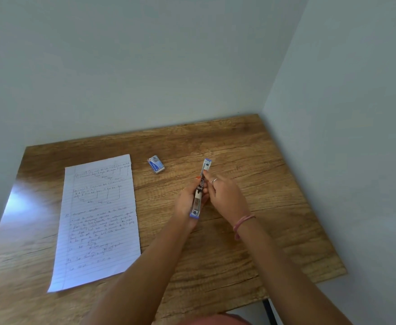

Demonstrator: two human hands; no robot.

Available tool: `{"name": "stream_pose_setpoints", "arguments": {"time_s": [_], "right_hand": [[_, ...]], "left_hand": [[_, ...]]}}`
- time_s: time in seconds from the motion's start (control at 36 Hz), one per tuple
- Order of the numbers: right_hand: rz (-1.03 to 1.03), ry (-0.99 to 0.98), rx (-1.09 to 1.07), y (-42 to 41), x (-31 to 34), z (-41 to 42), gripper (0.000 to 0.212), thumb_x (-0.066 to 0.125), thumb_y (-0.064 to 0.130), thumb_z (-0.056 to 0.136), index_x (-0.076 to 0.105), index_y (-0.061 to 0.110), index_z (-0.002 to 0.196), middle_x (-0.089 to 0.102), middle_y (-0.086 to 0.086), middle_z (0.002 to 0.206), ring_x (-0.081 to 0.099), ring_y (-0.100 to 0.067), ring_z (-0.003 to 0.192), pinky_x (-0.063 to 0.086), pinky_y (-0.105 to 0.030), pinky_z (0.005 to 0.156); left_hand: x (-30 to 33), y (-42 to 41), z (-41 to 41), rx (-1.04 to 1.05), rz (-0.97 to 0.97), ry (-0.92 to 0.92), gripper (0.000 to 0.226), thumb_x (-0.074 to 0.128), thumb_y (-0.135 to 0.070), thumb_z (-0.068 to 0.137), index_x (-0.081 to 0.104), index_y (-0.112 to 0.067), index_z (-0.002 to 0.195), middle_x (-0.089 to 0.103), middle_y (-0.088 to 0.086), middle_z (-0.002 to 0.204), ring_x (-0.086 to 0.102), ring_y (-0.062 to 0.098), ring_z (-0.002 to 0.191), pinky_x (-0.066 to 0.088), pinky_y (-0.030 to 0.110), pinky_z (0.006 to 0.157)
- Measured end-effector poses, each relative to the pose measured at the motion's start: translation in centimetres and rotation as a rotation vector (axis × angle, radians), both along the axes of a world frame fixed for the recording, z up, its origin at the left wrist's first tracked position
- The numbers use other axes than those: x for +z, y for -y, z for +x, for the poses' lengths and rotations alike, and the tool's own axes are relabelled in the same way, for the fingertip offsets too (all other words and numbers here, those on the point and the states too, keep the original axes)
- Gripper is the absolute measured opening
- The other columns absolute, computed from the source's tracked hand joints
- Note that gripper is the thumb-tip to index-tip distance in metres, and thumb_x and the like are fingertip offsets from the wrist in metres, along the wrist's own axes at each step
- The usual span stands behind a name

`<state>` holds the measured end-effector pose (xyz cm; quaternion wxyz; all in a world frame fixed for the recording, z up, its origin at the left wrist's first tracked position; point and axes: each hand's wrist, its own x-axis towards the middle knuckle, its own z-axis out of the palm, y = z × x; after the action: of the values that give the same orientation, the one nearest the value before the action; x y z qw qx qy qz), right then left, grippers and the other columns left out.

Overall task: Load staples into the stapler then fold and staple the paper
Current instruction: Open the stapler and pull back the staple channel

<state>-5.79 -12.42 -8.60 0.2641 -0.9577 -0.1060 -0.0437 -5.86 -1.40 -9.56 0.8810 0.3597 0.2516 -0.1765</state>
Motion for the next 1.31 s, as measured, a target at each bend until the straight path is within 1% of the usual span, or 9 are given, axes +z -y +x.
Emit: {"name": "stream_pose_setpoints", "arguments": {"time_s": [0.14, 0.22, 0.31, 0.5, 0.64, 0.75, 0.97, 1.22, 1.31], "right_hand": [[0.143, 0.056, -0.064, 0.3, 0.0, -0.3, 0.031, 0.05, 0.014, 0.097, 0.062, 0.014, 0.126, 0.07, -0.005, 0.105, 0.061, -0.015, 0.092, 0.04, -0.018, 0.077], [0.165, 0.105, -0.123, 0.7, 0.4, 0.3, 0.024, 0.052, 0.015, 0.096, 0.068, 0.016, 0.114, 0.071, 0.002, 0.092, 0.052, -0.001, 0.074, 0.034, -0.011, 0.066], [0.109, 0.095, -0.147, 1.1, 0.8, 1.3, 0.023, 0.049, 0.022, 0.098, 0.069, 0.019, 0.111, 0.058, 0.011, 0.071, 0.039, 0.004, 0.055, 0.027, -0.017, 0.055], [0.023, 0.017, -0.137, 1.3, 1.5, 2.5, 0.026, 0.044, 0.025, 0.1, 0.066, 0.021, 0.112, 0.071, 0.004, 0.091, 0.057, -0.009, 0.072, 0.05, -0.032, 0.071], [0.007, 0.014, -0.151, 1.1, 1.9, 2.7, 0.025, 0.044, 0.025, 0.099, 0.066, 0.022, 0.11, 0.07, 0.005, 0.09, 0.062, -0.013, 0.079, 0.048, -0.038, 0.083], [-0.012, -0.009, -0.141, 1.1, 2.2, 2.9, 0.023, 0.045, 0.024, 0.099, 0.067, 0.02, 0.105, 0.067, 0.007, 0.081, 0.057, -0.01, 0.068, 0.05, -0.036, 0.075], [0.0, -0.085, -0.085, 1.3, 2.1, 3.3, 0.022, 0.046, 0.024, 0.096, 0.067, 0.02, 0.093, 0.052, 0.012, 0.063, 0.04, 0.001, 0.05, 0.028, -0.018, 0.049], [0.16, -0.119, -0.082, 0.9, 2.5, 3.0, 0.022, 0.05, 0.024, 0.094, 0.068, 0.015, 0.086, 0.067, 0.0, 0.069, 0.054, -0.008, 0.054, 0.048, -0.027, 0.052], [0.213, -0.105, -0.08, 0.8, 2.9, 2.6, 0.018, 0.053, 0.021, 0.093, 0.068, 0.014, 0.084, 0.07, 0.0, 0.072, 0.062, -0.005, 0.061, 0.05, -0.021, 0.056]], "left_hand": [[0.1, 0.0, -0.1, -0.01, -0.007, 0.021, 0.022, 0.053, -0.015, 0.097, 0.069, 0.0, 0.096, 0.065, 0.004, 0.07, 0.061, 0.008, 0.056, 0.056, 0.021, 0.062], [0.2, 0.1, 0.0, 0.003, -0.006, 0.008, 0.023, 0.052, -0.014, 0.097, 0.064, 0.003, 0.107, 0.061, 0.005, 0.073, 0.058, 0.008, 0.056, 0.055, 0.021, 0.061], [0.3, 0.1, 0.0, 0.016, 0.018, -0.011, 0.016, 0.054, -0.013, 0.096, 0.065, -0.001, 0.099, 0.062, 0.005, 0.071, 0.059, 0.008, 0.055, 0.055, 0.021, 0.059], [0.1, -0.1, 0.1, 0.004, 0.018, -0.01, 0.015, 0.055, -0.015, 0.096, 0.064, -0.002, 0.096, 0.063, 0.005, 0.069, 0.06, 0.008, 0.054, 0.056, 0.02, 0.058], [0.0, -0.1, 0.1, -0.006, 0.018, -0.006, 0.016, 0.056, -0.015, 0.095, 0.064, -0.001, 0.096, 0.064, 0.004, 0.065, 0.06, 0.008, 0.052, 0.056, 0.02, 0.057], [-0.1, -0.2, 0.0, -0.014, 0.016, 0.005, 0.016, 0.056, -0.015, 0.095, 0.065, -0.001, 0.095, 0.065, 0.004, 0.065, 0.061, 0.008, 0.052, 0.056, 0.02, 0.055], [-0.2, -0.3, 0.0, -0.047, 0.01, 0.029, 0.016, 0.058, -0.015, 0.094, 0.066, -0.001, 0.097, 0.063, 0.005, 0.071, 0.06, 0.01, 0.056, 0.056, 0.02, 0.058], [-0.5, -0.2, 0.2, -0.002, -0.011, 0.005, 0.023, 0.057, -0.014, 0.094, 0.064, 0.003, 0.107, 0.063, 0.007, 0.074, 0.061, 0.011, 0.06, 0.057, 0.022, 0.059], [-0.7, -0.2, 0.4, -0.001, -0.021, -0.008, 0.026, 0.057, -0.015, 0.094, 0.063, 0.004, 0.112, 0.062, 0.007, 0.074, 0.061, 0.011, 0.06, 0.057, 0.022, 0.058]]}}
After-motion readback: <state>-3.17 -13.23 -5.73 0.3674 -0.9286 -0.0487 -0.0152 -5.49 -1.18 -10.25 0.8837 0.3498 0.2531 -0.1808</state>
